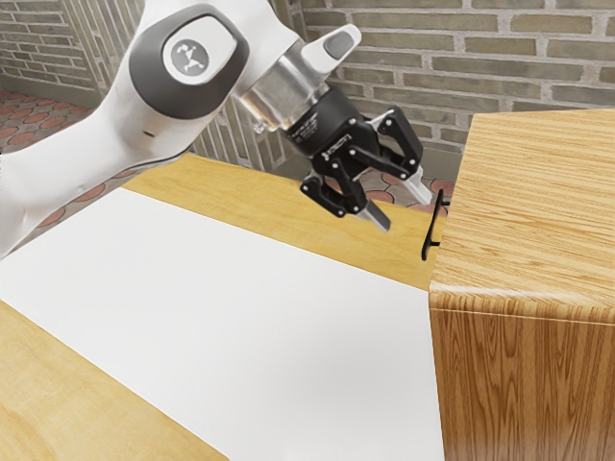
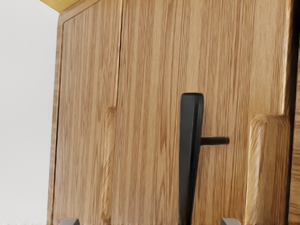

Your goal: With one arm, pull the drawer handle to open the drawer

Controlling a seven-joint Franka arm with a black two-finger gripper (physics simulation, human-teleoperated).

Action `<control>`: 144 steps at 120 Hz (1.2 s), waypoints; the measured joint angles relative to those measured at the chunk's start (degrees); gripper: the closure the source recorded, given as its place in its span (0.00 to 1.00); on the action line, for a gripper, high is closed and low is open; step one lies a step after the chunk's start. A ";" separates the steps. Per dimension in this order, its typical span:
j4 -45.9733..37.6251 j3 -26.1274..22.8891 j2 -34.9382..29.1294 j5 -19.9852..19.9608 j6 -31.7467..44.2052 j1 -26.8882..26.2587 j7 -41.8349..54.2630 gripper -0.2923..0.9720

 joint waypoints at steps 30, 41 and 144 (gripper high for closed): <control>-0.14 -0.01 0.79 -1.65 0.09 -0.18 -1.60 0.52; -0.15 -0.01 1.22 -2.82 0.12 -0.18 -2.02 0.53; -7.59 0.77 -3.84 -2.57 0.00 0.90 -3.58 0.75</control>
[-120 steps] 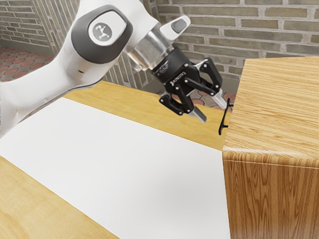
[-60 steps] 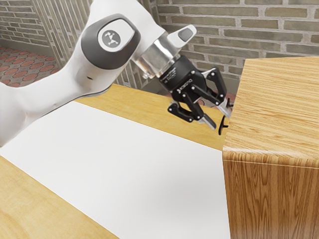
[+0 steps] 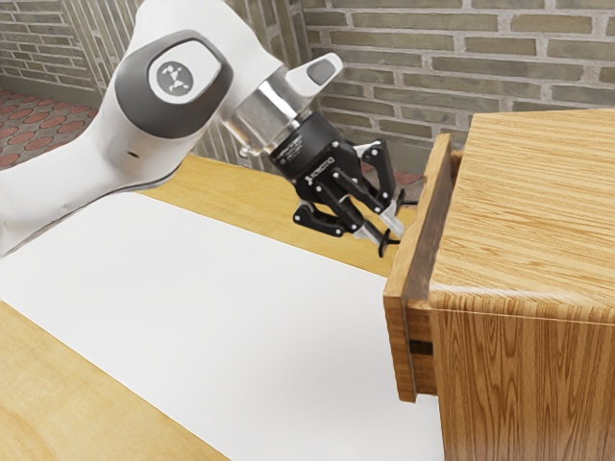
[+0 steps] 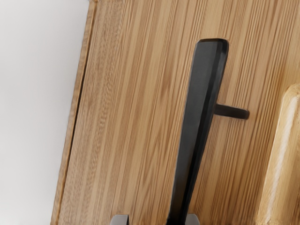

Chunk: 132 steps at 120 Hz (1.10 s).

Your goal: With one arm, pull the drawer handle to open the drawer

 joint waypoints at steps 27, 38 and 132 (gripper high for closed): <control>-1.68 -0.18 -1.72 1.71 -0.27 2.44 0.35 0.76; -2.08 -0.10 -2.38 1.88 -0.38 3.06 0.62 0.76; -9.75 4.60 -9.80 4.67 -2.03 9.28 3.14 0.76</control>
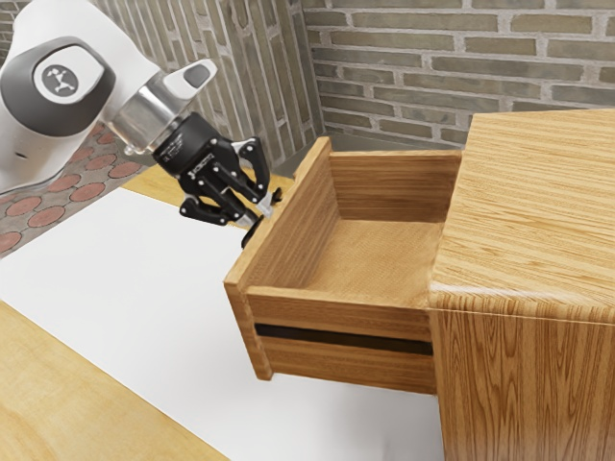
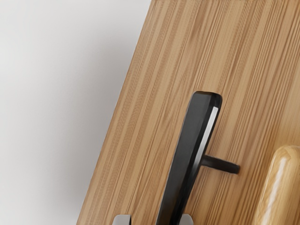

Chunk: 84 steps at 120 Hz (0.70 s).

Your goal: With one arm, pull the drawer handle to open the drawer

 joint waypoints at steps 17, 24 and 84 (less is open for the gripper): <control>-1.08 1.40 -1.19 0.68 -0.56 0.13 0.24 0.77; -1.39 2.09 -1.57 0.98 -0.74 0.04 0.32 0.77; -2.07 4.78 -4.24 1.26 -2.00 0.06 1.18 0.62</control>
